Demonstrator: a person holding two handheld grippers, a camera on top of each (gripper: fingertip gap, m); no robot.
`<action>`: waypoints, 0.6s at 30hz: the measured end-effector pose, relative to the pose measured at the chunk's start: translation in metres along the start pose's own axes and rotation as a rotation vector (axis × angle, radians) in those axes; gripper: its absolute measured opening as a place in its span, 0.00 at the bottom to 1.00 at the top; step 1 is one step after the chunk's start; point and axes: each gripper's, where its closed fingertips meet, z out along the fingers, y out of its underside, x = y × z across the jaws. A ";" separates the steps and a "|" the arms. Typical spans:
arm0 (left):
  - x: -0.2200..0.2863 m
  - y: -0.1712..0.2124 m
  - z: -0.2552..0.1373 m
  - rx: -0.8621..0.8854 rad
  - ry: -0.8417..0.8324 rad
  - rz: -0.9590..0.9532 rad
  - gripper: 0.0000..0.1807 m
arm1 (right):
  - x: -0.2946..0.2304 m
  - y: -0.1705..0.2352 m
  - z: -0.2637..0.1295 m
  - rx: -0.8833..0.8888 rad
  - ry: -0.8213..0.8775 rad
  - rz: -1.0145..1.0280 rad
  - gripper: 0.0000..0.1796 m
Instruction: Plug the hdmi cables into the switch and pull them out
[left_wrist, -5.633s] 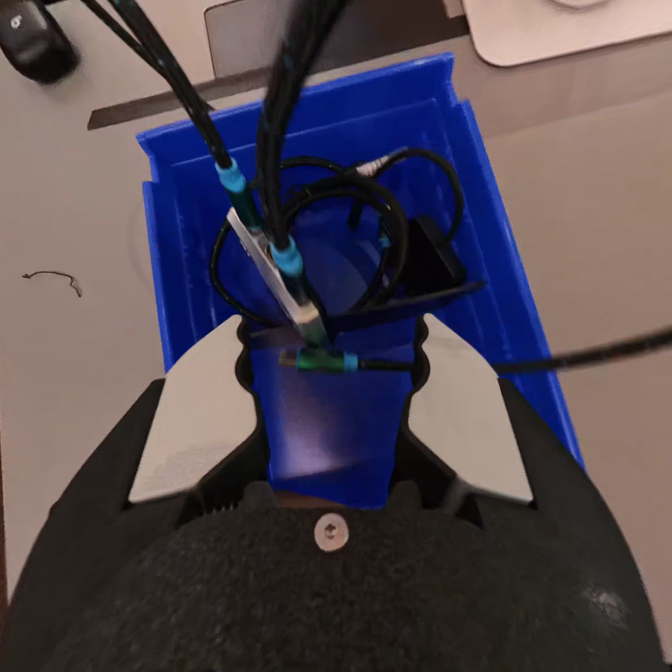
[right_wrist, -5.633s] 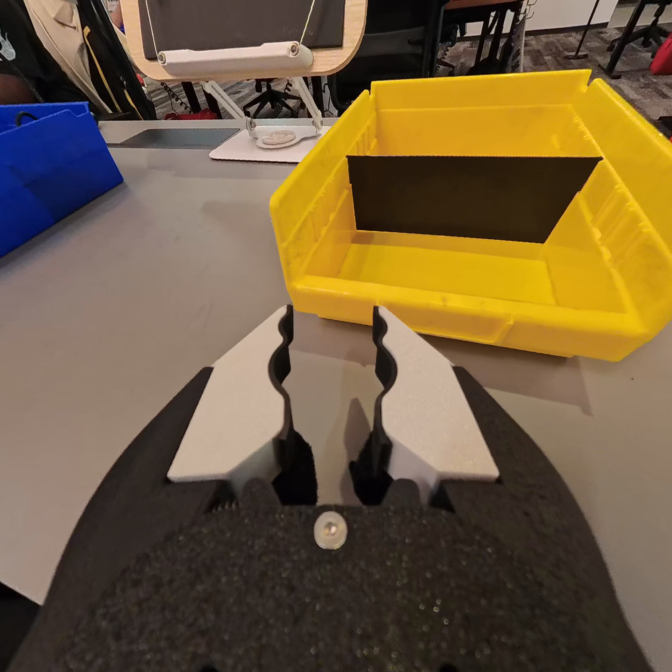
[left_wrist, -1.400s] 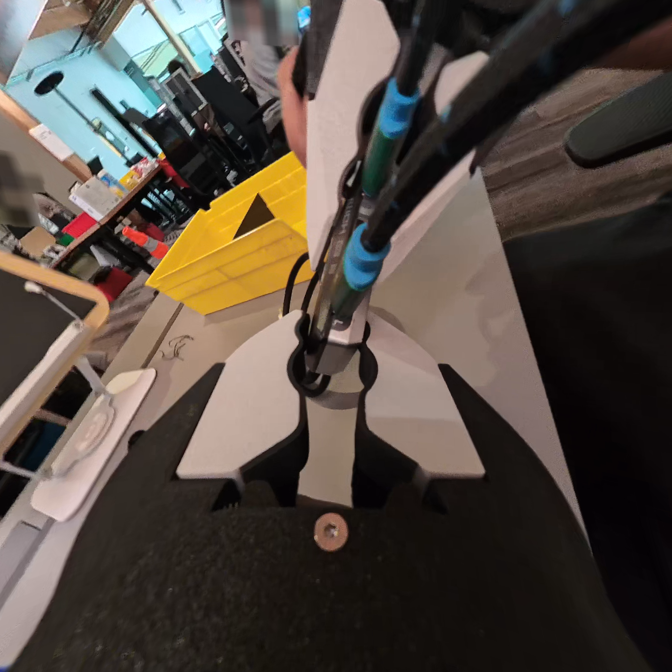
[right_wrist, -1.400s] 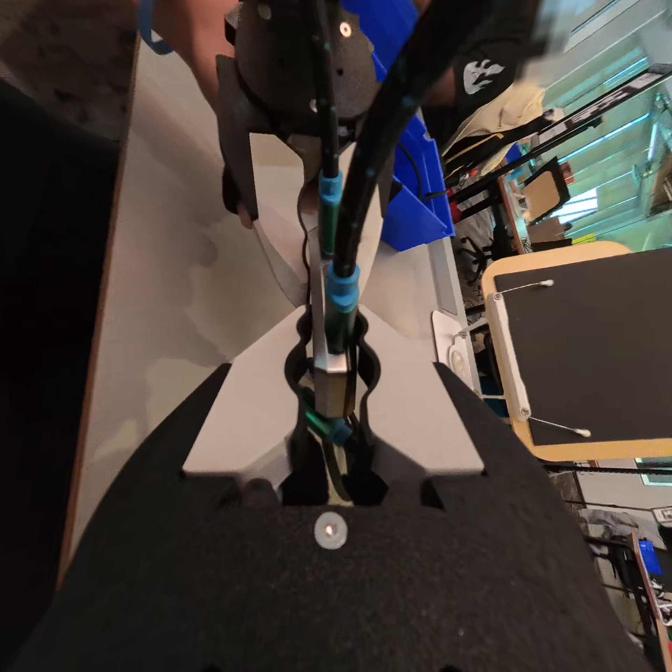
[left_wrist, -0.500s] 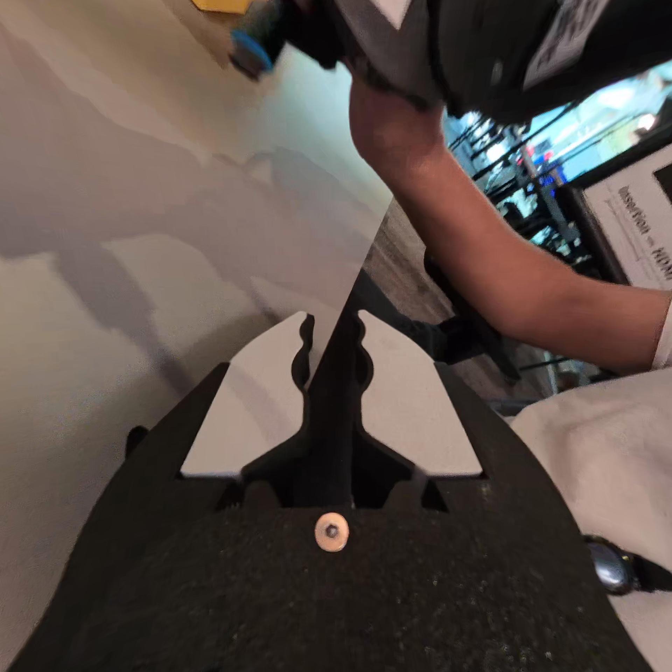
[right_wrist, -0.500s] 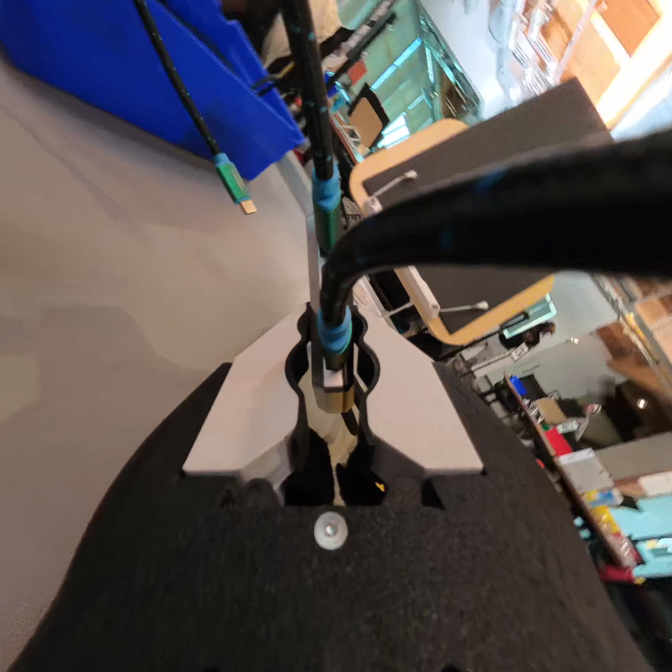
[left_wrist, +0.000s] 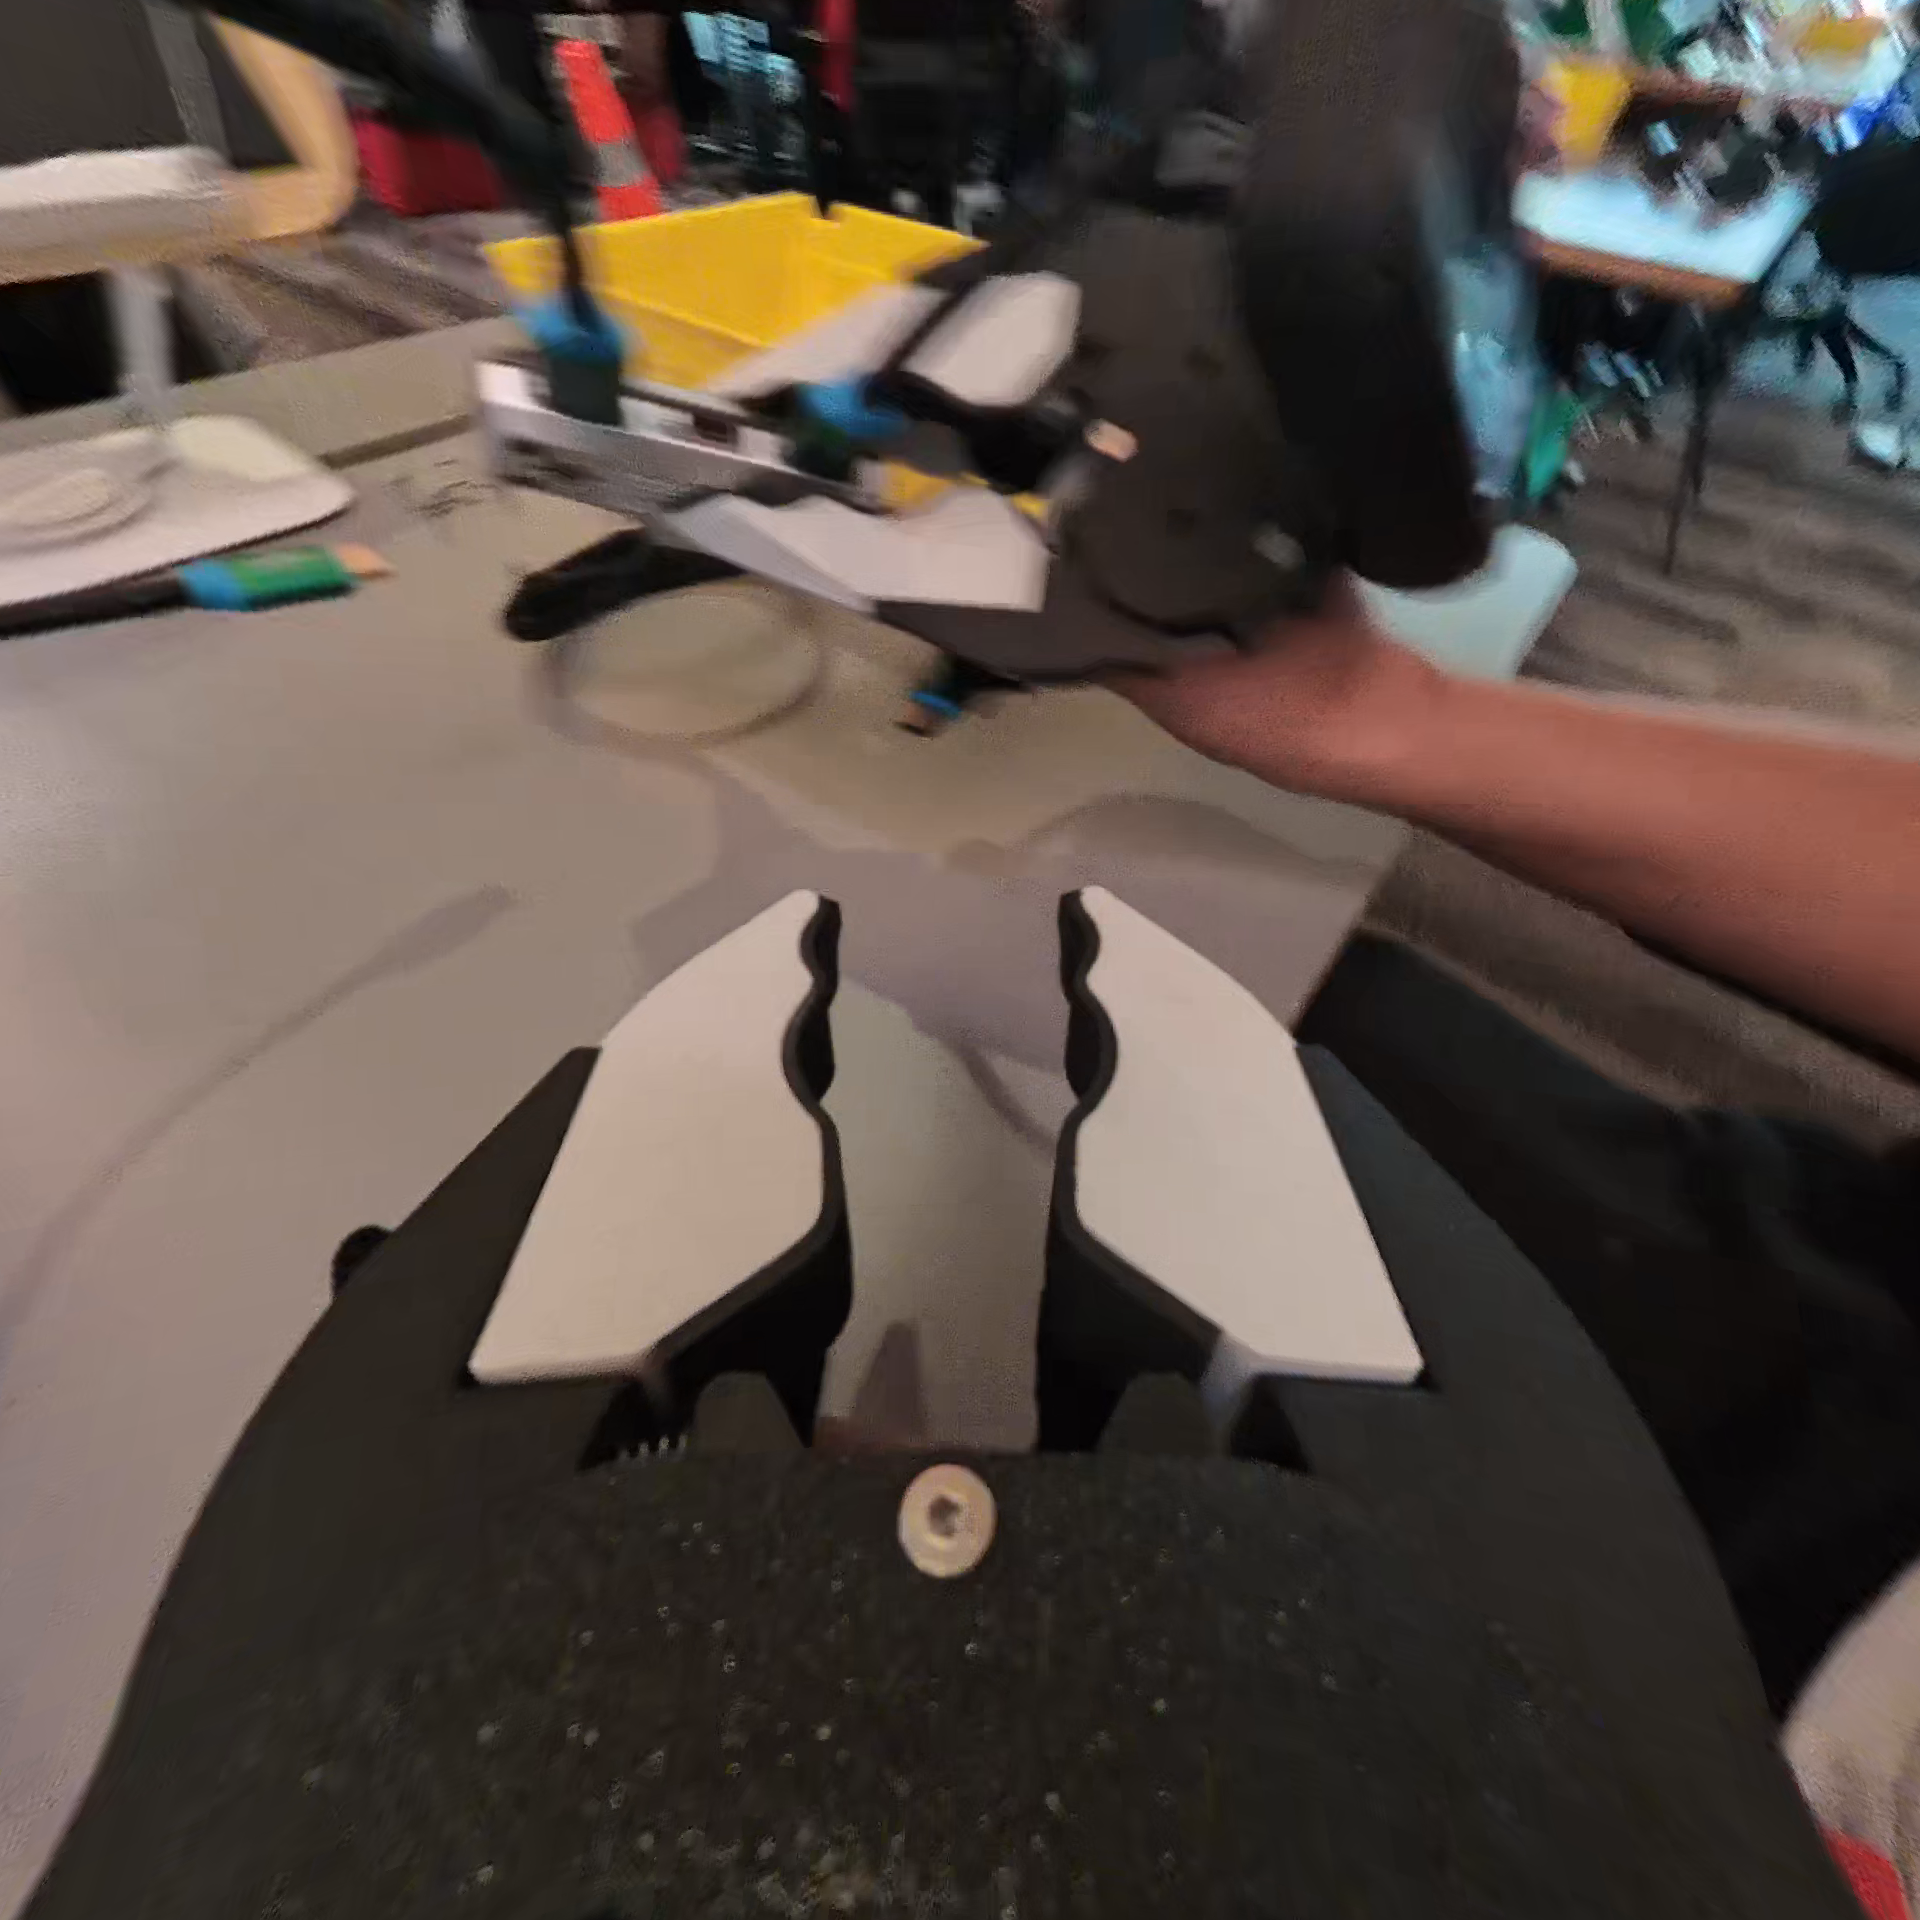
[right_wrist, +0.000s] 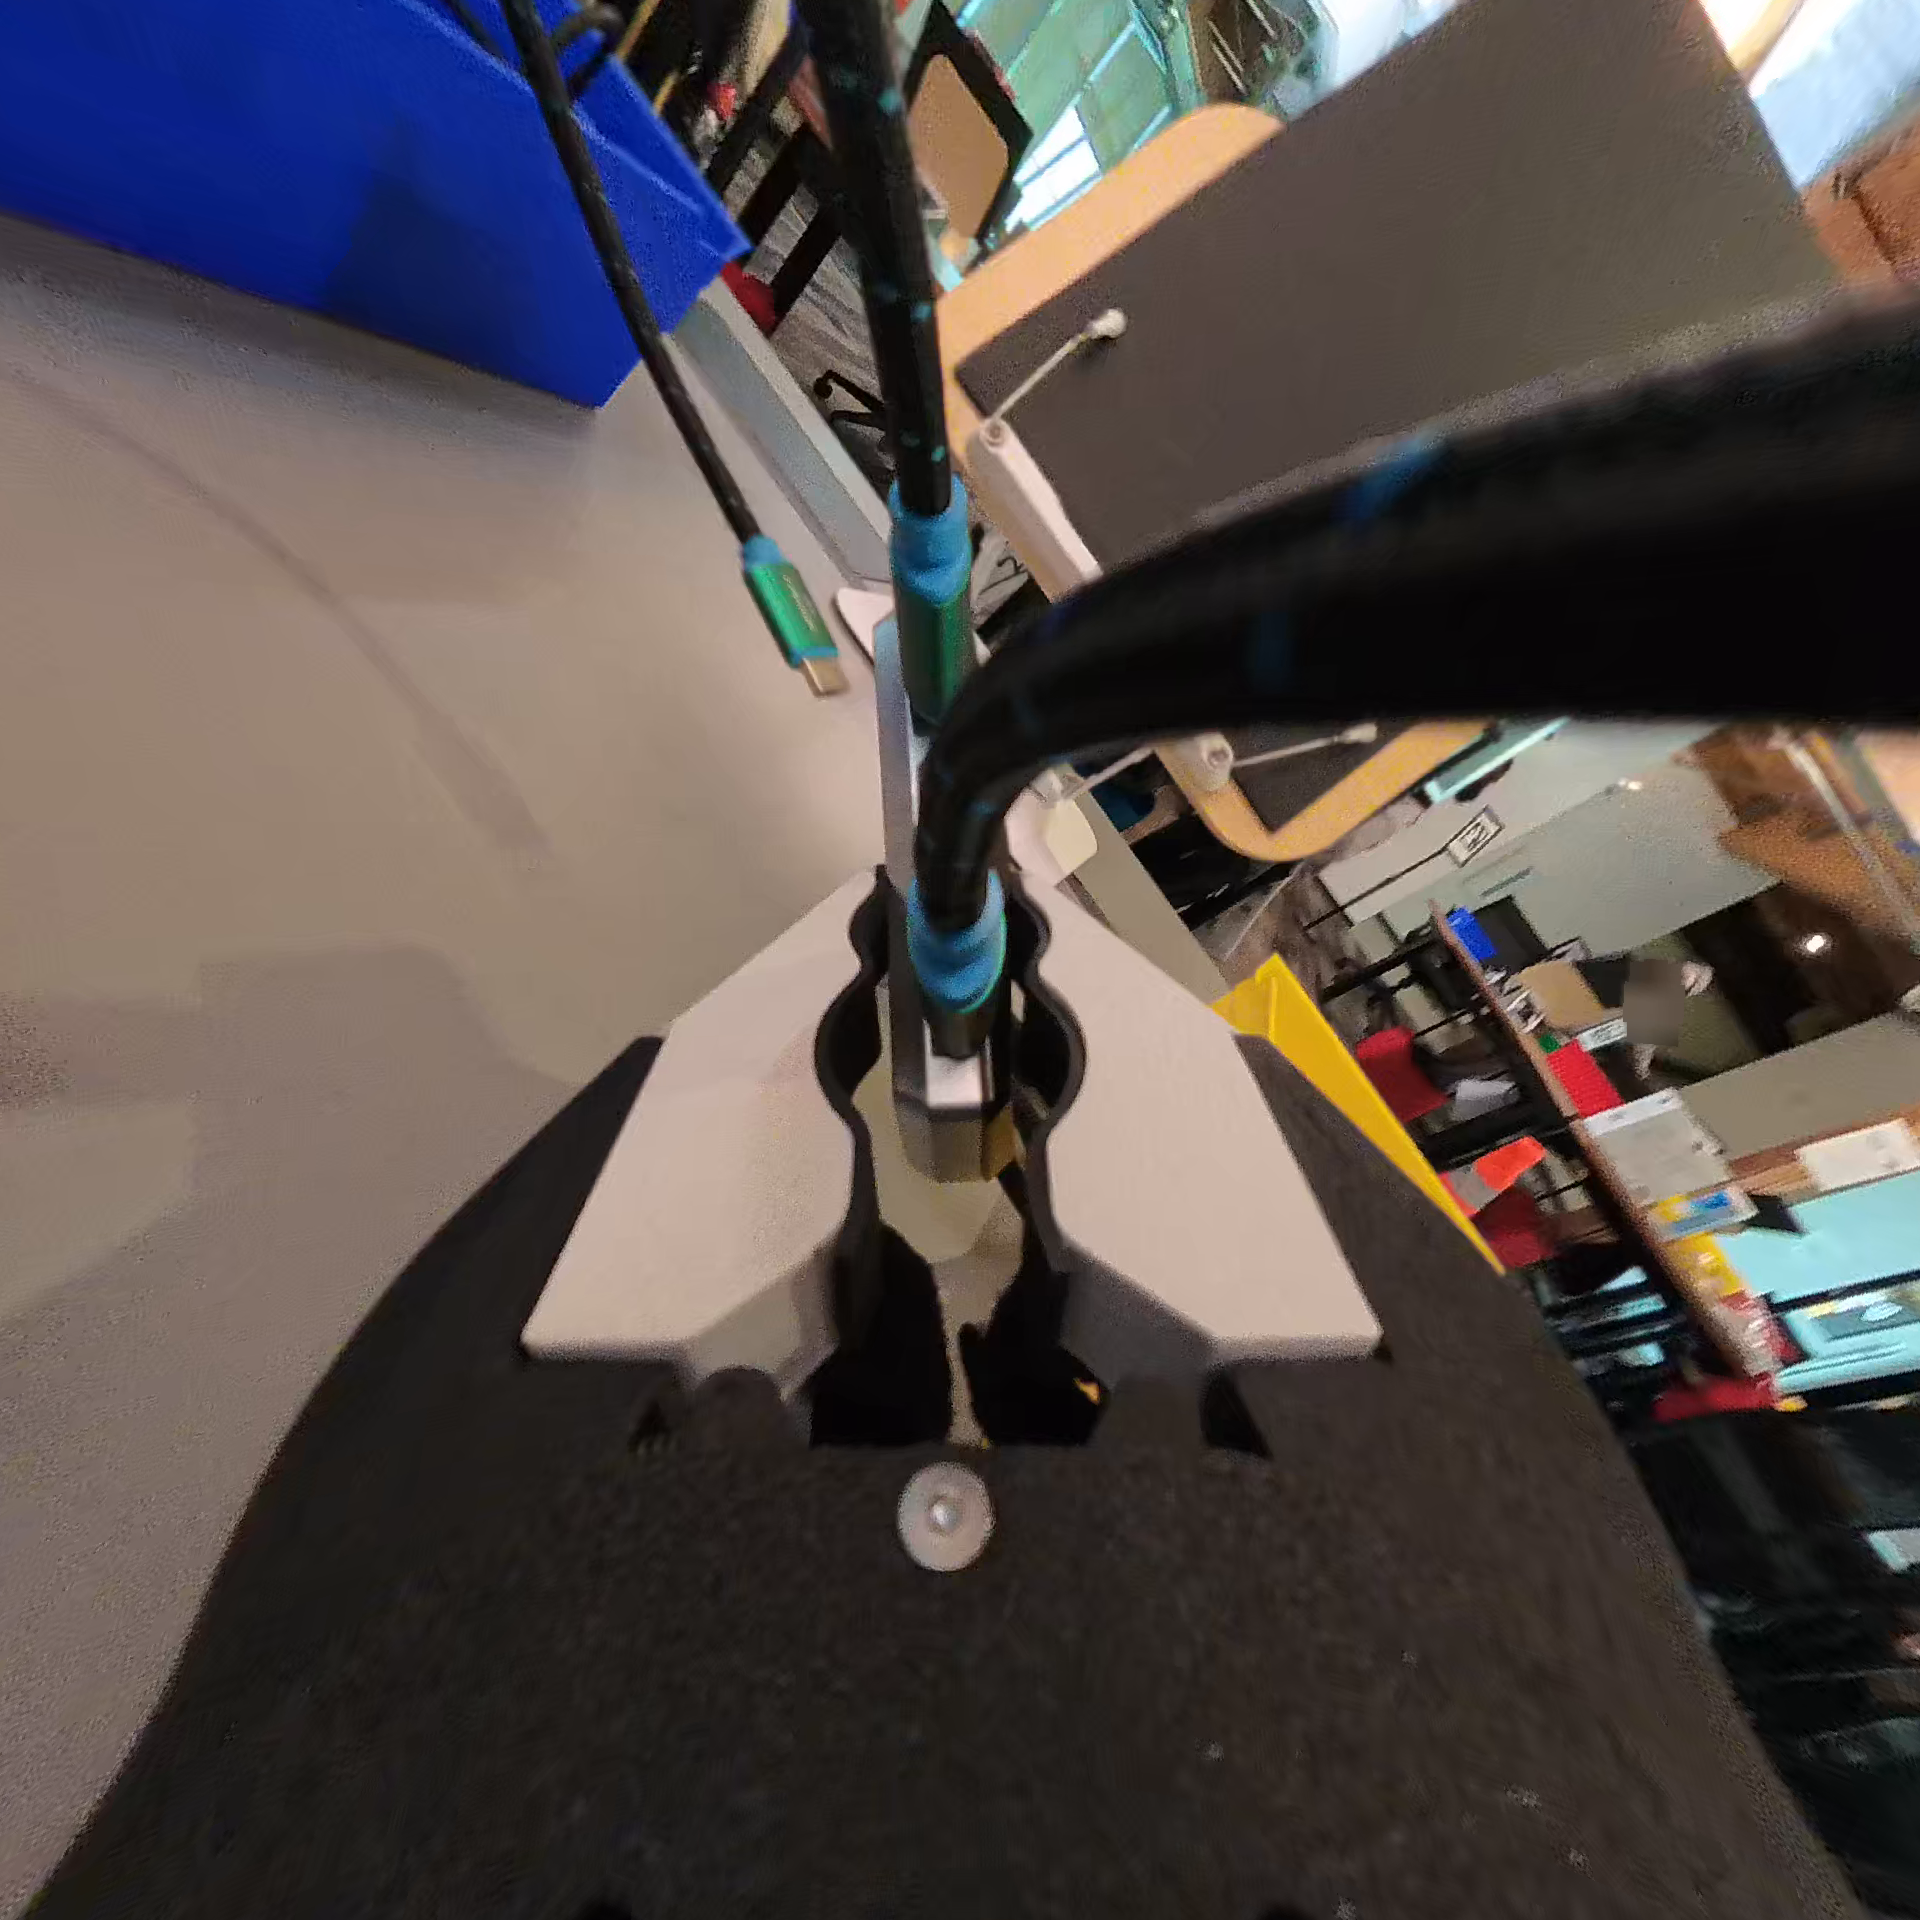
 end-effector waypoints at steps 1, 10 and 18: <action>-0.017 -0.002 -0.002 0.013 -0.031 -0.055 0.25 | -0.005 -0.002 0.000 -0.003 -0.004 -0.034 0.12; -0.079 -0.038 0.009 0.135 -0.118 -0.145 0.29 | -0.037 -0.012 0.001 -0.022 -0.040 -0.195 0.12; -0.081 -0.026 0.037 0.080 -0.052 -0.093 0.21 | -0.049 -0.019 -0.008 0.049 -0.093 -0.239 0.12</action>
